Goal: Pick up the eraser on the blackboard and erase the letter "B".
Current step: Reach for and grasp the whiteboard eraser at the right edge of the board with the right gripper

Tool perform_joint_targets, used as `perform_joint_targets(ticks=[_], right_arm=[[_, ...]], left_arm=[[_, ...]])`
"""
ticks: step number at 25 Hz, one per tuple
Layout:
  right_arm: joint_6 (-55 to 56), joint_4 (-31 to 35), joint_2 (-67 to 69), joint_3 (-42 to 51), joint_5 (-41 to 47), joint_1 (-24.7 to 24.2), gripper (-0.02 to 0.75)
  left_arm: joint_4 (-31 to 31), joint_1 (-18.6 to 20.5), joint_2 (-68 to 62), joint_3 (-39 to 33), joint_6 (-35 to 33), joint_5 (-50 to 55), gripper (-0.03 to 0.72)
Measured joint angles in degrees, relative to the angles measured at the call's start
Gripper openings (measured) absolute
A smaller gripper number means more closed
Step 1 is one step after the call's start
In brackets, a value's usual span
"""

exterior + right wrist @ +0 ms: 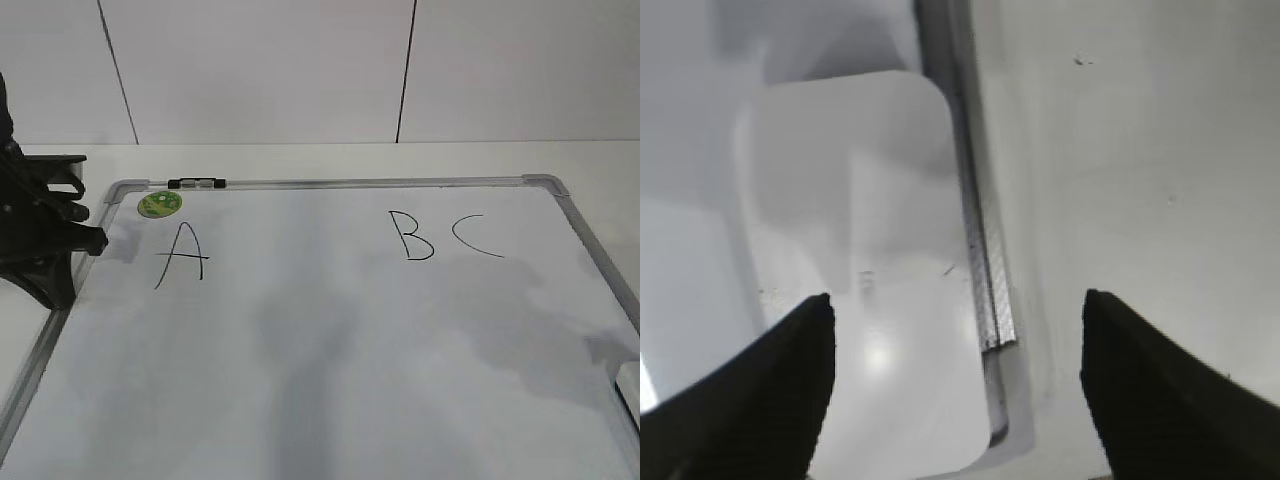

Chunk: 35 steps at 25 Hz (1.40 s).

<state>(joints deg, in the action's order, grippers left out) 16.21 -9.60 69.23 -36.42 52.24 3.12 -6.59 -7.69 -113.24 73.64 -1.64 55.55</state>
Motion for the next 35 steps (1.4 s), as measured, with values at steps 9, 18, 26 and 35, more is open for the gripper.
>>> perform_joint_targets(ticks=[9, 18, 26, 35], right_arm=[[-11.50, 10.55, 0.09, 0.00, 0.41, -3.82, 0.537], [-13.93, 10.83, 0.09, 0.00, -0.12, -3.82, 0.521], [-16.21, 12.95, 0.09, 0.00, -3.33, -3.82, 0.521], [-17.05, 13.55, 0.09, 0.00, -4.07, -3.82, 0.521]], left_arm=[[-0.11, 0.00, 0.00, 0.00, 0.00, 0.17, 0.040], [-0.11, 0.00, 0.00, 0.00, 0.00, 0.26, 0.040], [-0.11, 0.00, 0.00, 0.00, 0.00, 0.30, 0.040], [-0.11, 0.00, 0.00, 0.00, 0.00, 0.39, 0.040]])
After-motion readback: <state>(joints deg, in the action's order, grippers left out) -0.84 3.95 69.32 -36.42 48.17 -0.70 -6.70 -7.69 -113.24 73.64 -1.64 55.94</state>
